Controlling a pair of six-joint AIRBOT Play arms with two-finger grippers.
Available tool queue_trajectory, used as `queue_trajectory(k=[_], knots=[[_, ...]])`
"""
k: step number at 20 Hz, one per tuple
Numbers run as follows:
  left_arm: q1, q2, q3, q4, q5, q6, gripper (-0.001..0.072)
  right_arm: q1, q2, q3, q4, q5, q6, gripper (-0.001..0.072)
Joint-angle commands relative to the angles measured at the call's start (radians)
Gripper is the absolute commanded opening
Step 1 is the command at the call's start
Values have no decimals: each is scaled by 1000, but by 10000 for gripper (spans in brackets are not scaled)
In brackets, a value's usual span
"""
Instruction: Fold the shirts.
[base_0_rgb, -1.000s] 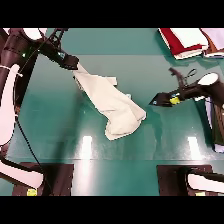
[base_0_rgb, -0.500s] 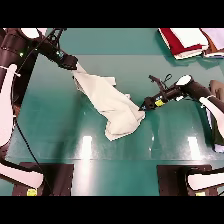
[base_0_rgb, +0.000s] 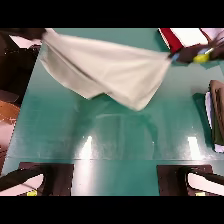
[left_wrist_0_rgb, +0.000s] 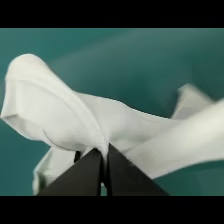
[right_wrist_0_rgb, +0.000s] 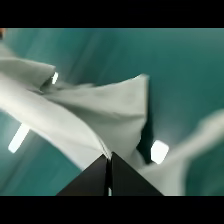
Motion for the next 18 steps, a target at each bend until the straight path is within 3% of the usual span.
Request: queue_trajectory(k=[1, 7, 10, 14, 18], knots=[[1, 212, 0, 13, 72, -2, 23, -62, 133, 230, -14, -19, 15, 12], [1, 415, 37, -111, 85, 3, 23, -71, 263, 430, -267, 12, 87, 13], [1, 416, 87, -221, 77, 71, 23, -71, 295, 422, -315, -3, 101, 13], [1, 312, 41, -222, -29, 77, 23, -58, 239, 320, -312, -24, 111, 13], [1, 119, -125, -222, -102, 77, 23, -38, 30, 278, -312, 58, 121, 13]])
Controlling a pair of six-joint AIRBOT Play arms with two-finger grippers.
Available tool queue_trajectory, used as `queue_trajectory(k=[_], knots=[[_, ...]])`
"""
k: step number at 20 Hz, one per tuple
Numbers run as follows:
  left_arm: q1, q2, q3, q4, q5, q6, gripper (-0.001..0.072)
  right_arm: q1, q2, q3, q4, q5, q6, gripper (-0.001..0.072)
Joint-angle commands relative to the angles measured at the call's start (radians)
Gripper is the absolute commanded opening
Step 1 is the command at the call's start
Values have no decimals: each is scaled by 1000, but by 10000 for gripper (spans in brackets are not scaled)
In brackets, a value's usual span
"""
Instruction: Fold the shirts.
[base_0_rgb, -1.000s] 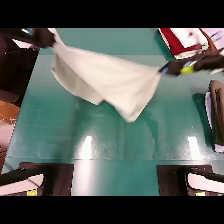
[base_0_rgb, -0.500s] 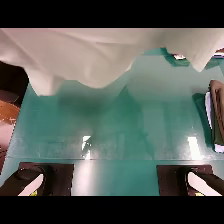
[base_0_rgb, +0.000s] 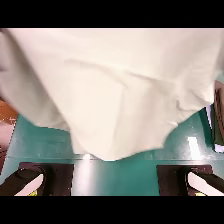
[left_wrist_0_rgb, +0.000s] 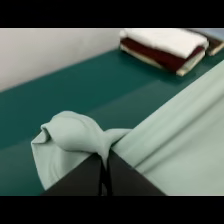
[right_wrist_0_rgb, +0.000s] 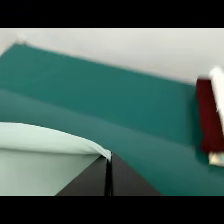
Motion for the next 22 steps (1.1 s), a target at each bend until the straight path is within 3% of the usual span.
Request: queue_trajectory(k=[1, 4, 10, 12, 13, 14, 15, 16, 17, 20, 22], knots=[[0, -165, -145, -16, -63, 6, 24, 10, -173, -37, -3, 67, 10, 13], [0, -357, -290, -31, -21, 6, 24, 5, -361, -73, -3, 55, 9, 13], [1, -679, -329, -31, 244, 5, 31, 2, -616, -88, 6, -55, 10, 14], [1, -692, -329, -23, 269, 1, 619, 2, -638, -88, 6, -76, 10, 54], [1, -690, -324, -16, 264, -2, 666, -3, -639, -88, 5, -78, 10, 243], [1, -690, -310, 9, 245, -2, 666, -14, -638, -82, 8, -71, 10, 343], [5, -684, -292, 43, 211, -2, 638, -21, -638, -65, 7, -39, 10, 342], [17, -676, -271, 65, 162, -2, 541, -33, -637, -38, 8, 19, 10, 341], [37, -663, -261, 63, 120, -2, 518, -47, -637, -9, 8, 88, 8, 342], [142, -597, -272, 51, -5, -2, 518, -107, -636, 43, 129, 335, -19, 335], [235, -555, -360, -35, -57, -1, 519, -142, -601, -11, 215, 416, -27, 335]])
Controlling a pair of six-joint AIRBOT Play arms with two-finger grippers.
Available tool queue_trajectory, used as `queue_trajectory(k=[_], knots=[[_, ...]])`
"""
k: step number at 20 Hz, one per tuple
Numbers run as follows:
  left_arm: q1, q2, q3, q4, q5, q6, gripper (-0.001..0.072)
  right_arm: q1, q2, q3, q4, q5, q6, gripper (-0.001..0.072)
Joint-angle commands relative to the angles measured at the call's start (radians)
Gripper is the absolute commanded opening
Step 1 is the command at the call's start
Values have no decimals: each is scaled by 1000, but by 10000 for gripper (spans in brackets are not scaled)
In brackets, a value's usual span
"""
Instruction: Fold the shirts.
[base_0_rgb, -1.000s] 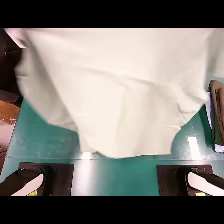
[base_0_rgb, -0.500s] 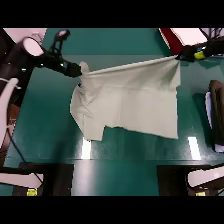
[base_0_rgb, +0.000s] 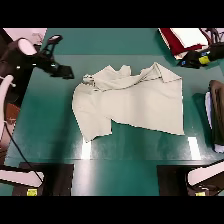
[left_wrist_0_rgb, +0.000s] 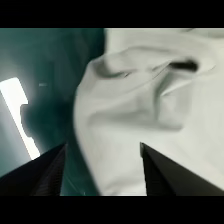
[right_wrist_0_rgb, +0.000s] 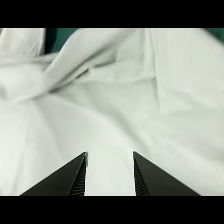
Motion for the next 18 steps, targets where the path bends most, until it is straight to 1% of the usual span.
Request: queue_trajectory(k=[1, 3, 5, 7, 10, 13, 16, 17, 18], knots=[[146, 68, -137, -132, -111, 9, 519, -51, 58, -67, 117, 185, -25, 334], [217, 98, -314, -250, -99, 64, 519, -62, 151, -202, 113, 145, -47, 335], [249, 101, -466, -331, -79, 127, 519, -62, 244, -328, 113, 92, -59, 335], [243, 101, -574, -364, -3, 173, 519, -62, 330, -433, 113, 47, -59, 335], [219, 100, -661, -462, 116, 224, 518, -62, 441, -549, 113, -10, -59, 335], [170, 100, -677, -471, 190, 227, 518, -62, 532, -642, 112, -66, -59, 335], [112, 100, -677, -473, 266, 212, 518, -62, 603, -709, 112, -87, -58, 335], [98, 100, -676, -479, 283, 206, 504, -62, 622, -727, 112, -87, -58, 335], [92, 100, -676, -491, 289, 206, 327, -62, 639, -743, 105, -87, -59, 334]])
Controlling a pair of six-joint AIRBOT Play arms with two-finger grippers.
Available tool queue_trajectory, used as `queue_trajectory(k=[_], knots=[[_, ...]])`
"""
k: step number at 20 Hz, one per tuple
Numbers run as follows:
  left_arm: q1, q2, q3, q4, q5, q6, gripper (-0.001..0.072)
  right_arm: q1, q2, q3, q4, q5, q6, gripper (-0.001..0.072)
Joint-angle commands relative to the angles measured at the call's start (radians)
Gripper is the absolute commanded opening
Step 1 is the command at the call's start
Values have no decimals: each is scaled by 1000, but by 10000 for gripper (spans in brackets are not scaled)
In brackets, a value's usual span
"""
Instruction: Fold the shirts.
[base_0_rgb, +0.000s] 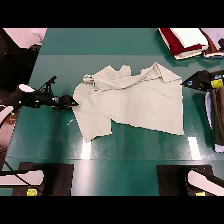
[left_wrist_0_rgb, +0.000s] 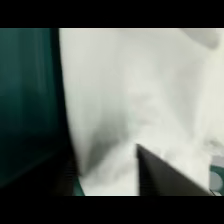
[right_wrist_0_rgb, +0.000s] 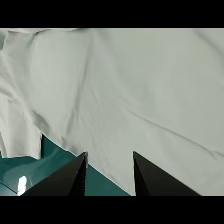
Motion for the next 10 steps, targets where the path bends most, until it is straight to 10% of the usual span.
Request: queue_trajectory(k=[1, 8, 10], knots=[[-34, 1, -9, -48, 65, -5, 82, 0, 79, -79, -35, -20, 0, 335], [-30, 118, 97, 71, -9, -27, 23, -214, 219, -414, -229, -42, 5, 352], [-30, 169, 101, 74, -6, -27, 23, -355, 212, -521, -227, -47, -8, 551]])
